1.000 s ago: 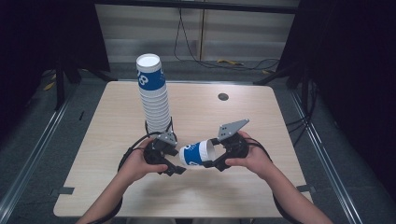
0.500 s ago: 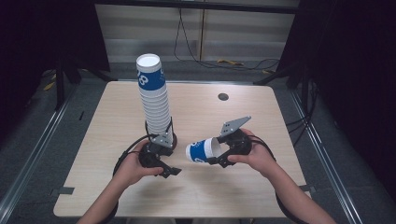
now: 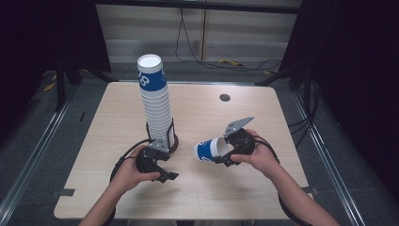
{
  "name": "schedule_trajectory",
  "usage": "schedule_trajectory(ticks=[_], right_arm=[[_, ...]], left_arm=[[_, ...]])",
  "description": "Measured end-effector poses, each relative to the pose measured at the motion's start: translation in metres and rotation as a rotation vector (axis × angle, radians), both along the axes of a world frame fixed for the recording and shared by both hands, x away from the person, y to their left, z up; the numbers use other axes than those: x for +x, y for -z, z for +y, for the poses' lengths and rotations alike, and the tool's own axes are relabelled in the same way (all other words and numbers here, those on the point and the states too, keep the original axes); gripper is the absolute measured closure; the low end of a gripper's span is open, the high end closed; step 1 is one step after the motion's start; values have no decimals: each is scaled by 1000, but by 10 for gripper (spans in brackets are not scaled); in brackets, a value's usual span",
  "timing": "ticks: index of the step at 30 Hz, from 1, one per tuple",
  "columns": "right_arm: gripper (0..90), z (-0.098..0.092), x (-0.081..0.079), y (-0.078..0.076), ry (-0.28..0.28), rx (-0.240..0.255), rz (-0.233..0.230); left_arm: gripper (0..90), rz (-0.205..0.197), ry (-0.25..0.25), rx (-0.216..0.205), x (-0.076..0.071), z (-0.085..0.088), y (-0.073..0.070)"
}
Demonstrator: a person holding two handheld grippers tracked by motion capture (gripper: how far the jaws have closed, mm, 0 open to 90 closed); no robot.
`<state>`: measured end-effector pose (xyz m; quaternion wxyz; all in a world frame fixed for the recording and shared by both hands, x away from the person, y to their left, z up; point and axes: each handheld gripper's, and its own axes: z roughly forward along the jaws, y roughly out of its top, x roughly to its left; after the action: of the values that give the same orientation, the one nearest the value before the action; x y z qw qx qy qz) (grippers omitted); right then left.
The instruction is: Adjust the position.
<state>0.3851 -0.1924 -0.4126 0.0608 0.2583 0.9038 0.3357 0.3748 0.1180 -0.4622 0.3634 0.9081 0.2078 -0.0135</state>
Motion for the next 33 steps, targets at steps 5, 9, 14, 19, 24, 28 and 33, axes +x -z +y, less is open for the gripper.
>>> schedule_trajectory(ticks=[5, 9, 14, 19, 24, 28, 33], right_arm=[[173, -4, 3, 2, 28, -22, 9], [173, -7, 5, 2, 41, -26, 15], [170, -9, 6, 3, 56, -35, 22], [169, -10, 7, 4, 58, -56, 30], [169, -11, 8, 4, 70, -84, 48], [169, -13, 11, 6, 74, -116, 73], [169, -13, 14, 3, 85, -171, 89]], left_arm=[[192, 4, -7, 9, 1, 5, 1], [193, 0, -8, 10, 1, 6, 1], [193, 5, -13, 2, 1, 6, 2], [193, 3, -9, 3, 0, 6, 3], [193, 11, -7, 1, 0, 6, 3], [193, 14, -6, 0, 0, 6, 3], [197, 13, 1, 3, 0, 7, 4]])
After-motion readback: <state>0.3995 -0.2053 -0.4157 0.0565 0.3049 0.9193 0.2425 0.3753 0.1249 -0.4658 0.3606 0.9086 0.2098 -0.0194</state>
